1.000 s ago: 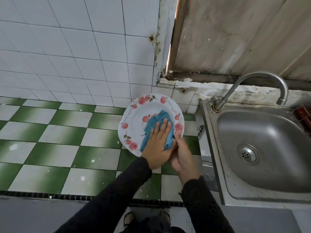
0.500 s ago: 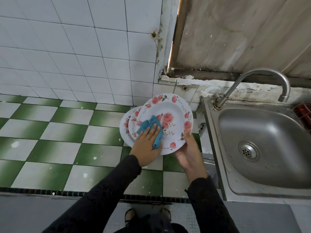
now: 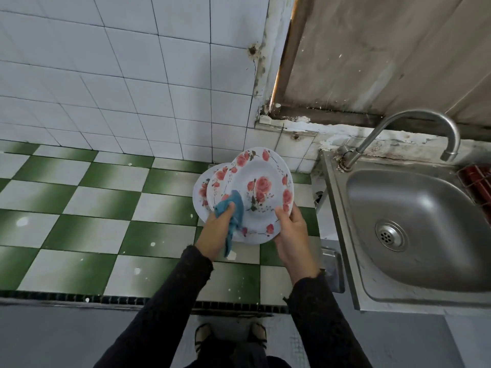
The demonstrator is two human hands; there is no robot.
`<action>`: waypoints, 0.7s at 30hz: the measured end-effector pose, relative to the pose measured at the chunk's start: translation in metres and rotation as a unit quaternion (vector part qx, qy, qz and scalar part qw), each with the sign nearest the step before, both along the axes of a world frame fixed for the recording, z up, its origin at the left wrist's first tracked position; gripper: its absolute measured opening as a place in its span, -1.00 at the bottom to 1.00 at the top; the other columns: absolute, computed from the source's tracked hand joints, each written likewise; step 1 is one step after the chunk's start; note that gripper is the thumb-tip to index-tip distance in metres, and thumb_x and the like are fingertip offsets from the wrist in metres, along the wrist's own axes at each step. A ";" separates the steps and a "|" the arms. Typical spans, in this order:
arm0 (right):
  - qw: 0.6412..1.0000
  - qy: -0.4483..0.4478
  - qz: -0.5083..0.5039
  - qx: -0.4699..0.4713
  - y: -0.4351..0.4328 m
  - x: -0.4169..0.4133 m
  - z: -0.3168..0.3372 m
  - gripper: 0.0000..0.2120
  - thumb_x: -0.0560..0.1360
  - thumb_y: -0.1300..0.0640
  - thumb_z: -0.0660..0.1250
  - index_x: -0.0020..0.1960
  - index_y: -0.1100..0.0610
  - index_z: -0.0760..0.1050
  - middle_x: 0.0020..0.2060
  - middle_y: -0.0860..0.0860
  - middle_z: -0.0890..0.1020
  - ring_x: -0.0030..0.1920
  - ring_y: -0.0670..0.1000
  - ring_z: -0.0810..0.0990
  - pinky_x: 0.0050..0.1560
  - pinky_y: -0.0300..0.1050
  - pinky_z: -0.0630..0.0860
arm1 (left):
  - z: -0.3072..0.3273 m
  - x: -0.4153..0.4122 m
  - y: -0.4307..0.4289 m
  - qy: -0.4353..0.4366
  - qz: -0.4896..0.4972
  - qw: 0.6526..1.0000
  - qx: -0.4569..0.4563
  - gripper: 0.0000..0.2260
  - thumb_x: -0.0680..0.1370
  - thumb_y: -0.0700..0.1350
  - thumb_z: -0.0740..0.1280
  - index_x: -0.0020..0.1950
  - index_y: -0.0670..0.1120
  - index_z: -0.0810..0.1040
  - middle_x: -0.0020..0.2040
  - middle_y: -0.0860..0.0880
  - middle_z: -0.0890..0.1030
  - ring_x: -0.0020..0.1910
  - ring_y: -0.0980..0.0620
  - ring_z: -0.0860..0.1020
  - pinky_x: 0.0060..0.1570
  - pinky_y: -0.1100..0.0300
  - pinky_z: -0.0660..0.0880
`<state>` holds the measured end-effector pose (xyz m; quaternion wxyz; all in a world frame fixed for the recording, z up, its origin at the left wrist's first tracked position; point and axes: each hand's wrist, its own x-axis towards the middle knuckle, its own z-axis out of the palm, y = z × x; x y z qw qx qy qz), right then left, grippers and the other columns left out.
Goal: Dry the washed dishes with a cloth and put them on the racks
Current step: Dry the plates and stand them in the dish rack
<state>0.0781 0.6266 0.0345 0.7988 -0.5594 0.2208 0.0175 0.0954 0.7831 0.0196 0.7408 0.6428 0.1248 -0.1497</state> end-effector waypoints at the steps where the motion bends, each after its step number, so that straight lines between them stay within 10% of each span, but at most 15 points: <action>1: 1.000 -0.003 0.003 -0.028 0.003 0.000 0.002 -0.76 0.67 0.22 0.23 0.24 -0.02 0.54 0.08 -0.01 0.71 0.08 -0.03 0.70 0.03 -0.05 0.68 | -0.003 0.001 0.004 0.000 0.015 1.000 -0.005 -0.82 0.68 0.02 0.17 -0.06 0.00 0.47 -0.15 -0.14 0.52 -0.13 -0.11 0.47 -0.12 0.22 0.49; 11: 0.985 -0.054 -0.021 -0.160 0.006 -0.017 0.029 -0.75 0.68 0.07 0.21 0.32 -0.01 0.52 0.15 -0.10 0.67 0.19 -0.08 0.64 0.17 -0.08 0.63 | -0.007 0.004 0.016 -0.020 0.025 0.999 0.007 -0.78 0.68 0.00 0.15 0.05 -0.11 0.48 -0.30 0.03 0.44 -0.33 0.11 0.42 -0.31 0.37 0.43; 17: 0.973 -0.099 -0.015 -0.208 -0.028 -0.034 0.044 -0.72 0.69 0.12 0.18 0.37 0.01 0.48 0.18 -0.13 0.63 0.18 -0.18 0.62 0.16 -0.24 0.59 | 0.008 0.000 -0.023 -0.009 0.001 1.000 -0.004 -0.62 0.68 -0.02 0.17 0.30 -0.32 0.43 -0.13 -0.43 0.46 -0.17 -0.35 0.50 -0.07 0.12 0.59; 21: 0.962 -0.139 -0.021 -0.235 -0.060 -0.045 0.057 -0.74 0.70 0.13 0.17 0.34 -0.02 0.48 0.19 -0.11 0.63 0.17 -0.22 0.62 0.04 -0.34 0.58 | 0.030 -0.001 -0.056 -0.053 0.002 0.999 0.006 -0.77 0.68 -0.03 0.19 -0.16 -0.04 0.46 -0.35 -0.04 0.34 -0.37 0.05 0.30 -0.36 0.29 0.32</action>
